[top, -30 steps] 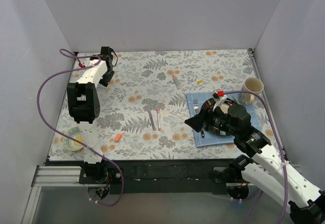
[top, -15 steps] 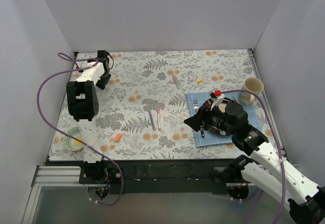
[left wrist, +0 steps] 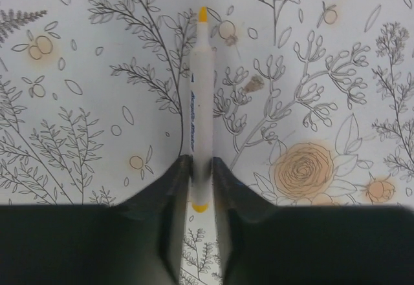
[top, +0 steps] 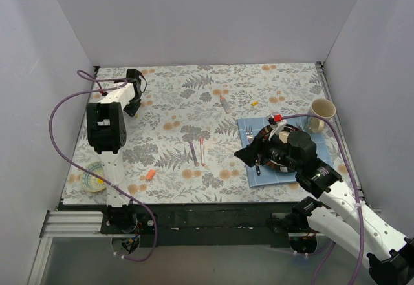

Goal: Insert the pens into the pen caps

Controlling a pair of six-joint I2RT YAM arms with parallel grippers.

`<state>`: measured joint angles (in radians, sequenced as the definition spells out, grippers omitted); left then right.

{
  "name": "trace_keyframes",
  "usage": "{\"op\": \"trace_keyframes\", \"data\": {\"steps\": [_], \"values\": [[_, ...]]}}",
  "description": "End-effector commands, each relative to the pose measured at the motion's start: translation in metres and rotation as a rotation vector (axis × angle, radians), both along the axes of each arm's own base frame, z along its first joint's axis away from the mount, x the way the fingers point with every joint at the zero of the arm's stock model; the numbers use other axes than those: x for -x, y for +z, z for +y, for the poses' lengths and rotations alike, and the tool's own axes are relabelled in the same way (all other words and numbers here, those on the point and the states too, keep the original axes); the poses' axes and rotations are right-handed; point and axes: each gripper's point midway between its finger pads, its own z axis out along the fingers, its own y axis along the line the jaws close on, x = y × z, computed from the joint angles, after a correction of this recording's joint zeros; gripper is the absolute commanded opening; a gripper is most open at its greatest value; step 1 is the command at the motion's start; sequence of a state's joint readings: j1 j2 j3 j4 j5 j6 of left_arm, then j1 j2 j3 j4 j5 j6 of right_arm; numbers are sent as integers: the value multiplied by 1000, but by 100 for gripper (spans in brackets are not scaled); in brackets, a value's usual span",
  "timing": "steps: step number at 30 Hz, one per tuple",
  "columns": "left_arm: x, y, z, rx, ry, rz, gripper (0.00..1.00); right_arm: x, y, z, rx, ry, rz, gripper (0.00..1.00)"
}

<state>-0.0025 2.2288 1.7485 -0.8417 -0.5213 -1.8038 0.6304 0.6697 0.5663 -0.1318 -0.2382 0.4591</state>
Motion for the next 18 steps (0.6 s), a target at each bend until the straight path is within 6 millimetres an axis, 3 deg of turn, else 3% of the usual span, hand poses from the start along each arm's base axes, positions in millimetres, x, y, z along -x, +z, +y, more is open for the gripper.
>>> {"op": "trace_keyframes", "data": {"steps": [1, 3, 4, 5, 6, 7, 8, 9, 10, 11, 13, 15, 16, 18], "values": [[46, -30, -1, 8, 2, 131, 8, 0, 27, 2, -48, 16, -70, 77], [48, -23, -8, 43, -31, 91, 0, 2, 27, 4, -51, 28, -66, 77], [62, -32, -12, 65, -58, 120, 0, 2, 28, 4, -51, 29, -63, 77], [59, -28, -16, 80, -103, 91, 0, 2, 27, 4, -52, 26, -57, 77], [58, -12, -25, 120, -144, 47, 0, 1, 28, 5, -57, 26, -57, 77], [71, -15, -29, 139, -177, 58, 0, 1, 20, 6, -54, 25, -41, 78], [67, -7, -35, 138, -238, 24, 0, 3, 19, 10, -68, 48, -38, 78], [67, 15, -45, 161, -283, -35, 0, 2, 19, 11, -80, 40, -22, 78], [70, 22, -50, 160, -317, -55, 0, -1, 19, 13, -82, 38, -12, 77], [76, 23, -65, 159, -374, -65, 0, -3, 20, 14, -87, 31, -6, 77], [80, 55, -85, 164, -472, -139, 0, -12, 21, 17, -94, 3, 15, 76], [90, 69, -117, 171, -618, -182, 0, -28, 28, 16, -93, -65, 12, 76], [95, 91, -140, 212, -712, -250, 0, -37, 31, 19, -98, -86, 13, 76], [110, 102, -179, 238, -874, -310, 0, -50, 49, 22, -125, -118, -9, 76]]}}
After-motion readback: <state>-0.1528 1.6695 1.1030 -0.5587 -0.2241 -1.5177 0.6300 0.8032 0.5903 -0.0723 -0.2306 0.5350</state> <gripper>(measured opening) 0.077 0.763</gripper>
